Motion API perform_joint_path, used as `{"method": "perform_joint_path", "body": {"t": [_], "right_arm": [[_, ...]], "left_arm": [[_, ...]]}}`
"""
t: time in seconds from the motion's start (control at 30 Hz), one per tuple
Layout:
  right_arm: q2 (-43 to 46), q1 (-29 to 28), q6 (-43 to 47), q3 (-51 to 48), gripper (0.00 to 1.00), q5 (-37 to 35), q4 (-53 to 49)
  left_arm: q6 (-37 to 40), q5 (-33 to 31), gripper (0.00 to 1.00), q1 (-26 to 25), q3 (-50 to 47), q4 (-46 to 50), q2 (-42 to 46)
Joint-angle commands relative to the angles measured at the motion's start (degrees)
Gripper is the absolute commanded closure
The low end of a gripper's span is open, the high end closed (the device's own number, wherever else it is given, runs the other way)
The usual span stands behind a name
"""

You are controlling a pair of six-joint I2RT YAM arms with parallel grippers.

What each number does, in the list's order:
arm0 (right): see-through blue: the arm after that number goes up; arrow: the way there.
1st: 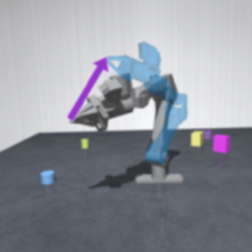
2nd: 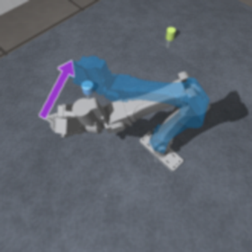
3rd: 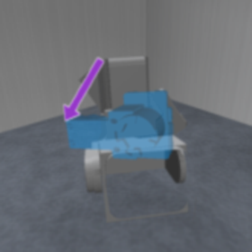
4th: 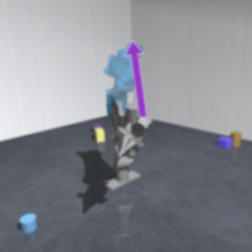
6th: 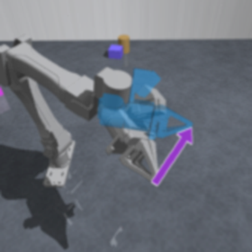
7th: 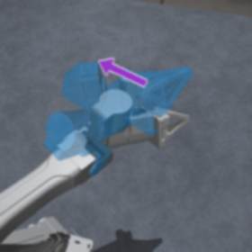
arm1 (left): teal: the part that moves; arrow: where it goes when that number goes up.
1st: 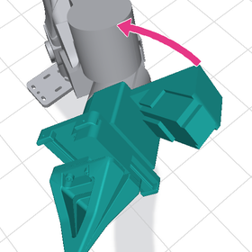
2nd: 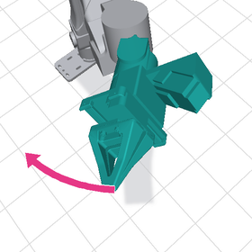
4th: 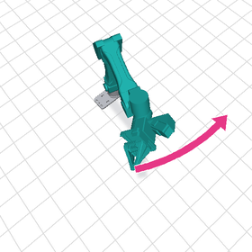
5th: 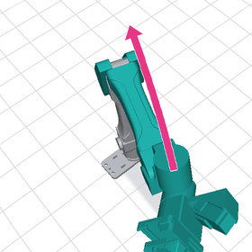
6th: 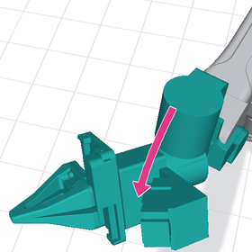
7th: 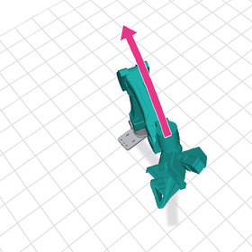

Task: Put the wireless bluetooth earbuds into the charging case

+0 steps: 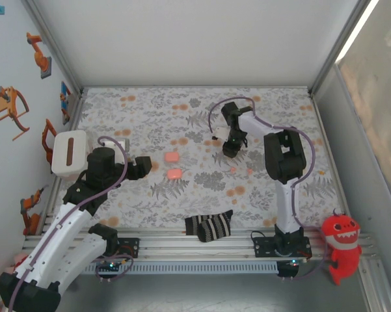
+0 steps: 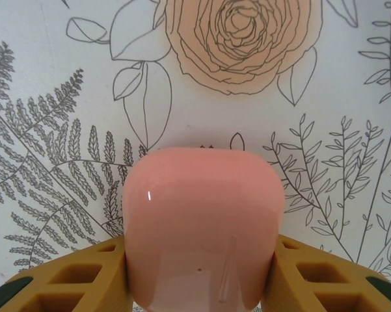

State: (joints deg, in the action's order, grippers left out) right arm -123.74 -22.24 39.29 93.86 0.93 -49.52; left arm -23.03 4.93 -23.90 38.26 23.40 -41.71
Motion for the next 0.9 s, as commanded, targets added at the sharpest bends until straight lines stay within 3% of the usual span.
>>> {"method": "perform_joint_path", "body": {"t": [0.0, 0.3, 0.5, 0.7, 0.87], "right_arm": [[4.46, 0.41, 0.11, -2.34, 0.61, 0.36, 3.34], [18.69, -1.15, -2.12, -12.19, 0.64, 3.01, 10.54], [29.71, -5.26, -3.52, -18.74, 0.65, 3.93, 15.72], [37.67, -11.19, -2.91, -19.92, 0.66, 3.33, 17.04], [43.81, -16.89, -1.33, -19.95, 0.67, 1.65, 17.26]], "left_arm": [[0.15, 0.47, 0.18, 0.42, 1.99, -0.27, 0.80], [-0.95, 3.21, 0.18, 0.39, 4.74, -1.49, -0.98], [-2.75, 8.52, 0.19, 0.55, 5.90, -4.58, -4.48], [-6.47, 20.49, 0.21, 1.16, 8.01, -10.16, -10.14], [-11.54, 34.65, 0.23, 2.27, 8.97, -18.87, -14.32]]}}
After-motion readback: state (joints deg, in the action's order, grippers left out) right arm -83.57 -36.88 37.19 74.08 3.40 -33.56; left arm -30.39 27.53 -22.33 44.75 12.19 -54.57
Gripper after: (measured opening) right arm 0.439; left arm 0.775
